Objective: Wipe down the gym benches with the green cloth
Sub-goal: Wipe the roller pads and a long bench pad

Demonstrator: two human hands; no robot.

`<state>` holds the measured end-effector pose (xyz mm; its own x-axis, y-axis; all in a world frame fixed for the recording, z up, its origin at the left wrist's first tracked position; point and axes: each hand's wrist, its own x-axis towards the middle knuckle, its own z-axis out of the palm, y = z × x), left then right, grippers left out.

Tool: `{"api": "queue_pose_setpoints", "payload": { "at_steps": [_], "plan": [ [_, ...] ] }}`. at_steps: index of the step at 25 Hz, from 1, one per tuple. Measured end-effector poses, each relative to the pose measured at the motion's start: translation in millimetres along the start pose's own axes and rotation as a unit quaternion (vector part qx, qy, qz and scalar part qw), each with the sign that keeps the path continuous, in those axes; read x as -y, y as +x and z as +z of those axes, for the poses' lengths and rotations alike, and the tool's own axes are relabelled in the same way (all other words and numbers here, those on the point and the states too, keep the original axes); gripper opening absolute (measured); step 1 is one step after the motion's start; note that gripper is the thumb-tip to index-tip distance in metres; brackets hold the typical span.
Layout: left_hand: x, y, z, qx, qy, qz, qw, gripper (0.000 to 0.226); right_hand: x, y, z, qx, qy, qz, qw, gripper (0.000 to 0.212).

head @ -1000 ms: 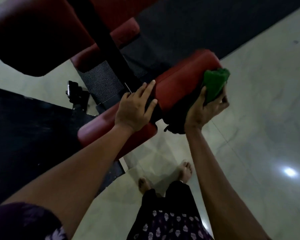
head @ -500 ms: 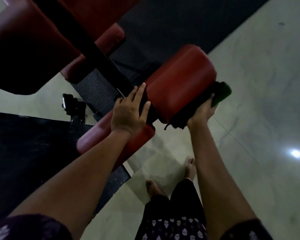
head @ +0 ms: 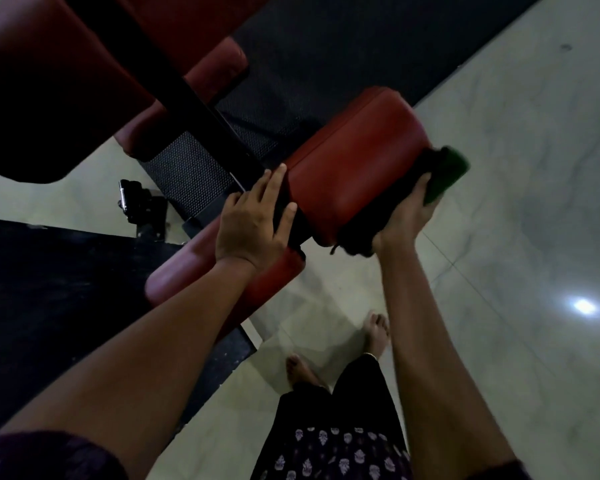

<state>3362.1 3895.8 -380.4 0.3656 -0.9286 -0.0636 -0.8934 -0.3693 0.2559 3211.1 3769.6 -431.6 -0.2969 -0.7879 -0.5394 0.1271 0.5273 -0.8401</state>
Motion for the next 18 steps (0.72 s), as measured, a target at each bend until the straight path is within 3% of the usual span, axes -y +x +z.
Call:
{"api": "queue_pose_setpoints", "payload": {
  "at_steps": [1,3,5,8,9,11,13,18],
  "plan": [
    [-0.2,-0.2,-0.3,-0.001,0.002,-0.002,1.0,0.064,24.7,-7.5,7.0,-0.008,-0.019,-0.062,0.998,0.047],
    [0.4,-2.5,-0.4,-0.005,0.008,-0.004,1.0,0.066,36.1,-27.6,12.0,0.001,-0.21,-0.183,0.961,0.059],
    [0.4,-4.3,-0.7,-0.007,0.017,-0.004,1.0,0.067,25.3,-53.7,9.0,0.048,-0.368,-0.297,0.88,0.062],
    [-1.1,-3.7,-0.1,-0.012,0.019,0.003,1.0,0.07,18.9,-45.7,-7.4,0.099,-0.448,-0.428,0.779,0.058],
    [-1.2,-2.3,-0.8,-0.011,0.017,0.004,1.0,0.071,33.4,-31.0,-7.0,0.106,-0.449,-0.428,0.777,0.058],
    [-1.2,0.5,-1.0,-0.009,0.01,0.002,1.0,0.074,58.4,-10.1,3.8,0.089,-0.445,-0.373,0.809,0.057],
    [-0.6,0.7,1.1,-0.012,0.005,0.001,1.0,0.075,62.4,-17.6,16.1,0.052,-0.492,-0.355,0.793,0.057],
    [0.6,-1.3,4.5,-0.026,0.007,0.003,1.0,0.076,54.6,-39.0,10.9,0.212,-0.544,-0.553,0.595,0.057]
  ]
}}
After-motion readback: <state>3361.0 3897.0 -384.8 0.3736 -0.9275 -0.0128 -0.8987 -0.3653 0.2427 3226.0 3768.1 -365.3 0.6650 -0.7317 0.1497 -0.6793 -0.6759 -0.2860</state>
